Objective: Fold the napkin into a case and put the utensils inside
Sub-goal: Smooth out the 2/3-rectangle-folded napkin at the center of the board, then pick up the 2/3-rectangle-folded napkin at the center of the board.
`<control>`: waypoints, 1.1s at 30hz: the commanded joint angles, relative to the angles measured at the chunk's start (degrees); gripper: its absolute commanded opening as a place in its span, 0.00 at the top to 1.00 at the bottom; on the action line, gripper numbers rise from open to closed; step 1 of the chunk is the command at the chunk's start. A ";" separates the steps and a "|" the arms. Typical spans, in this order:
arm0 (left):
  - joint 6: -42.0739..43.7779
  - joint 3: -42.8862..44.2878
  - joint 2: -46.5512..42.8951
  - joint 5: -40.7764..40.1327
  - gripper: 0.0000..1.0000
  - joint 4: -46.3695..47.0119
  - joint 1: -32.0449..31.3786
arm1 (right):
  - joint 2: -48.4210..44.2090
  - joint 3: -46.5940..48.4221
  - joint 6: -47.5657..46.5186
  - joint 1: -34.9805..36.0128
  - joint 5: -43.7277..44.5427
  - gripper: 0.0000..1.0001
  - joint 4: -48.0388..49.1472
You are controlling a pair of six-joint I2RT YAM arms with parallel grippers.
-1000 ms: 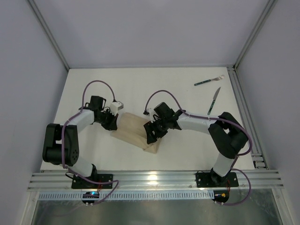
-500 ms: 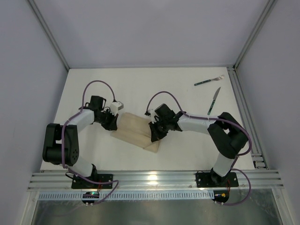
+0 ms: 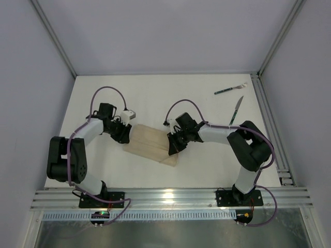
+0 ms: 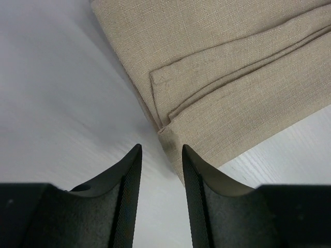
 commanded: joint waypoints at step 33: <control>-0.81 4.94 7.19 -10.04 0.69 -0.53 -14.43 | -7.02 10.30 -0.27 -9.46 4.09 0.39 -1.28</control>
